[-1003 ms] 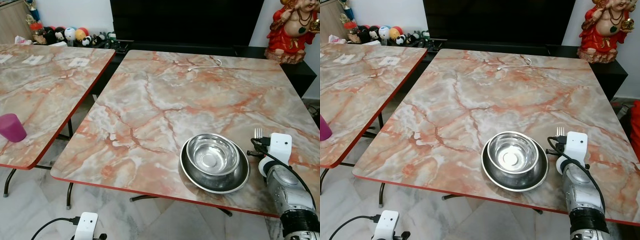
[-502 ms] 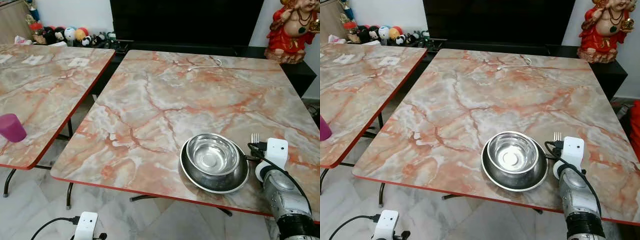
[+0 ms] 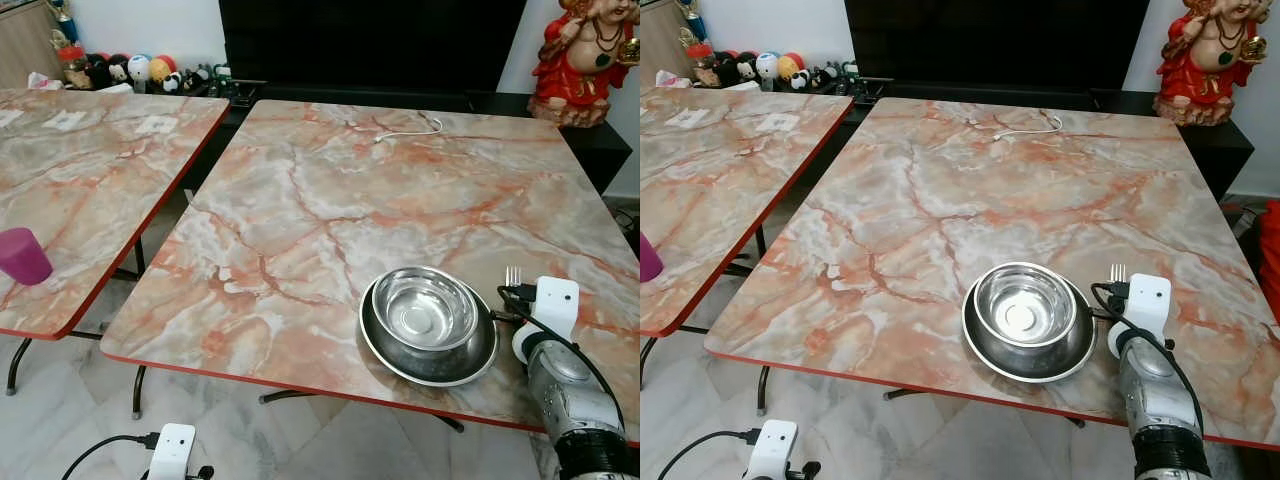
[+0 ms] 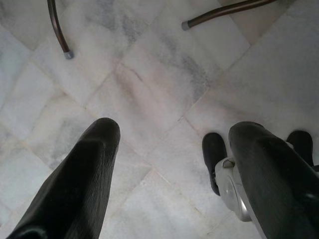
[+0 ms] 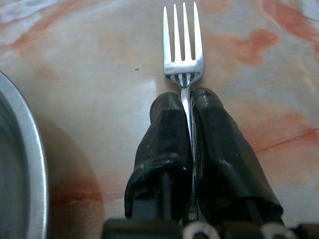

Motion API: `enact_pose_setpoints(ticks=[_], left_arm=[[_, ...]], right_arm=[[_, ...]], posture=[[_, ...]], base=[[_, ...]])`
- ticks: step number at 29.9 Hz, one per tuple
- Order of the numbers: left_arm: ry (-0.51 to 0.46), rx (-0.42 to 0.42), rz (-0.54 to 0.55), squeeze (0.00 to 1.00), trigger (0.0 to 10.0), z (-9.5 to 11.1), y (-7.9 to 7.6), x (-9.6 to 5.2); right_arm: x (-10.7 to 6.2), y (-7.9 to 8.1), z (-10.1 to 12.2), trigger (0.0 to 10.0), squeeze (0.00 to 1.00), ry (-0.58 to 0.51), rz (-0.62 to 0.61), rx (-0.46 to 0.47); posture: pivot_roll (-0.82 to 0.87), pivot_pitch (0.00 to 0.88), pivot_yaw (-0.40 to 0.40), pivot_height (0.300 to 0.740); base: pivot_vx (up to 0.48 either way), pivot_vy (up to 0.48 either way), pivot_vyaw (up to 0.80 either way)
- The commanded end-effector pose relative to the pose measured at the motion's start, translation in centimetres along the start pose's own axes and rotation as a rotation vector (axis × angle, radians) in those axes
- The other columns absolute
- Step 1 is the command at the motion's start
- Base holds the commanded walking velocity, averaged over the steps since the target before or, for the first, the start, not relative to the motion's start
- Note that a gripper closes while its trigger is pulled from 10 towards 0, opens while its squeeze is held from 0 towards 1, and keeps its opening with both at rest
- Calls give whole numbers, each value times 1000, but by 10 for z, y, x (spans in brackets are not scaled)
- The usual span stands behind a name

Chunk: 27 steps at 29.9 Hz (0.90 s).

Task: Setting the table

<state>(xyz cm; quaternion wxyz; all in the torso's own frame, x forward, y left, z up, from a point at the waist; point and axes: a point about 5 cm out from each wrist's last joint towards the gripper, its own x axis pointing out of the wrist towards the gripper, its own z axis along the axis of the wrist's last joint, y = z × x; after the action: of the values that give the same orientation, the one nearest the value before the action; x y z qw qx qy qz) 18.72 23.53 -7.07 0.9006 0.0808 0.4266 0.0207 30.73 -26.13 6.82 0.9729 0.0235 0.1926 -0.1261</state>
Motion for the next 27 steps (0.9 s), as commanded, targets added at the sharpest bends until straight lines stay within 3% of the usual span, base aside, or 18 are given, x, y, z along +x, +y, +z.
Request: enact_pose_setpoints(ticks=[1, 18, 19, 21, 27], left_arm=[[12, 12, 5, 0, 10000, -3, 3, -1], [10, 15, 6, 0, 10000, -3, 4, -1], [11, 15, 6, 0, 10000, -3, 5, -1], [11, 16, 7, 0, 10000, -3, 5, -1], [13, 18, 7, 0, 10000, -3, 5, -1]], right_arm=[[-1, -1, -5, 10000, 0, 10, -5, 14], [-1, 2, -11, 10000, 0, 26, 2, 18], [-1, 2, -11, 10000, 329, 25, 2, 19], [-1, 2, -11, 10000, 384, 24, 1, 20], [-1, 2, -11, 10000, 384, 24, -3, 21]], posture=[[38, 31, -13, 740], [46, 39, -12, 740], [46, 40, -10, 740], [46, 40, -10, 740], [47, 41, -10, 740]], base=[[0, 0, 0], [0, 0, 0], [0, 0, 0], [0, 0, 0], [0, 0, 0]])
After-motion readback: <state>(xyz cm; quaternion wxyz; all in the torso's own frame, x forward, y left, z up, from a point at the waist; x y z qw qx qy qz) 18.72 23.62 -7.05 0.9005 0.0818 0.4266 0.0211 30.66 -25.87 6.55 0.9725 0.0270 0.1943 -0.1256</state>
